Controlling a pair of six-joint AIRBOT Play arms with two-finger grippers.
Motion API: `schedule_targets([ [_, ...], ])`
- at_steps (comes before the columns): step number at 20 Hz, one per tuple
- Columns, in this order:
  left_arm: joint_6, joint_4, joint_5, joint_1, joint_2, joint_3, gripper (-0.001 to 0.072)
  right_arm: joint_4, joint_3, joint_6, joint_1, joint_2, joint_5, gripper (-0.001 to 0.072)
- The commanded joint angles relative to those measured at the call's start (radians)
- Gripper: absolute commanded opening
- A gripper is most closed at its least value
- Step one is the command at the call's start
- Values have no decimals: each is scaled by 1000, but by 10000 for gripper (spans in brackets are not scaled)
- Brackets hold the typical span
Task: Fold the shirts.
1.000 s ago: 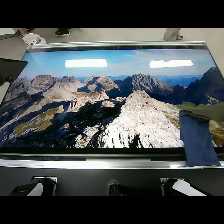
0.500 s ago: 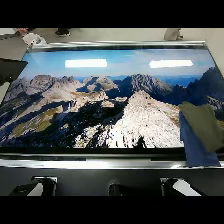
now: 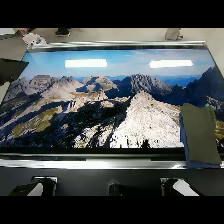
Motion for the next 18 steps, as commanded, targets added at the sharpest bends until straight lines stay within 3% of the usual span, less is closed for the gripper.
schedule_targets([
  [1,-94,310,27,-64,-67,95,20,130,241,-116,98,2,-219,565],
  [4,-301,970,-90,-251,-217,218,22,118,373,-111,404,1,-399,567],
  [5,-328,1103,-127,-306,-261,219,24,117,373,-74,526,-3,-418,568],
  [6,-328,1126,-165,-338,-301,218,32,118,373,-20,629,-21,-403,572],
  [7,-328,1101,-218,-357,-342,212,119,117,373,26,724,-50,-359,586],
  [8,-330,1067,-280,-371,-378,203,301,122,373,66,795,-85,-295,655],
  [9,-372,1036,-360,-380,-414,190,446,131,373,96,843,-118,-237,677],
  [11,-418,974,-412,-380,-438,139,457,148,373,103,894,-171,-133,677],
  [13,-439,905,-352,-373,-419,94,456,142,373,103,898,-185,-61,677],
  [18,-440,904,-330,-381,-418,93,454,85,373,102,898,-183,-28,677],
])
